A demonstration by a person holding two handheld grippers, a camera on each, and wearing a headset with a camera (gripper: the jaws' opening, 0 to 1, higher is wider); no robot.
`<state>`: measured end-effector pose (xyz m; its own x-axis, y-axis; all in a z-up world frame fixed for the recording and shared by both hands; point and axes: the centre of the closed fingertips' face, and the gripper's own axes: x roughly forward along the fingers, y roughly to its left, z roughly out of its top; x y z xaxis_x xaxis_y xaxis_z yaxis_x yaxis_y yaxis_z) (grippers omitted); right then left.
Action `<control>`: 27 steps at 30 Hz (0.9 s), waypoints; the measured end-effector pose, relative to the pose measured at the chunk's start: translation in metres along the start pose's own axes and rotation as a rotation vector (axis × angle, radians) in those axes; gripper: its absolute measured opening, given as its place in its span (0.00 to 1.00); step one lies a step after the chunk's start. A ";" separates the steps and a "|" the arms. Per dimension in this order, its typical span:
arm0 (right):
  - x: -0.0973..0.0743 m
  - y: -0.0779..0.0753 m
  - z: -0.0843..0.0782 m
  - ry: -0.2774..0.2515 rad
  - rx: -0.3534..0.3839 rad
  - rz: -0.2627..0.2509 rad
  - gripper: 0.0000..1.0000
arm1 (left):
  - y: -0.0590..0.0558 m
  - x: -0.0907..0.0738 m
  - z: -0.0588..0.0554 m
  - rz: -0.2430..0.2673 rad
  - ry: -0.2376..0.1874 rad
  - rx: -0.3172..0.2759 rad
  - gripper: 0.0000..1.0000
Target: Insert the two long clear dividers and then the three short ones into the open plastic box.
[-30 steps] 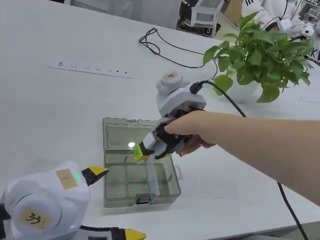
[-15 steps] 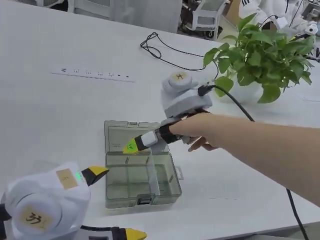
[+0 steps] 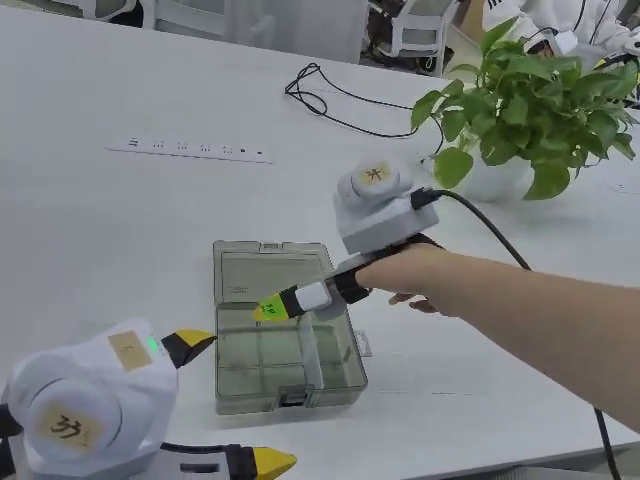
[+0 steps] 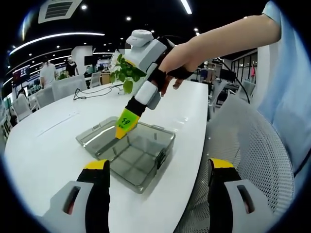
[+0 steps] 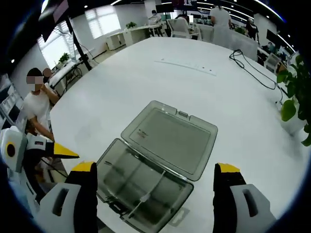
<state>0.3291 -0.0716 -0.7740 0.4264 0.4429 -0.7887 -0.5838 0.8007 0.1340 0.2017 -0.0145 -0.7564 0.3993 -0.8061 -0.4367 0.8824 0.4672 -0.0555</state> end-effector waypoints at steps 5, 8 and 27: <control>-0.009 0.000 0.002 -0.058 -0.015 0.028 1.00 | 0.003 -0.002 0.000 0.020 0.002 -0.025 0.84; -0.016 0.001 0.002 -0.108 -0.025 0.049 1.00 | 0.008 -0.004 -0.001 0.039 0.004 -0.045 0.84; -0.065 0.000 -0.022 -0.361 -0.053 0.108 1.00 | 0.059 -0.024 -0.022 0.199 0.031 -0.261 0.83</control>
<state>0.2863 -0.1097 -0.7363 0.5707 0.6449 -0.5084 -0.6699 0.7237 0.1660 0.2391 0.0400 -0.7688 0.5461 -0.6799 -0.4894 0.6927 0.6950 -0.1926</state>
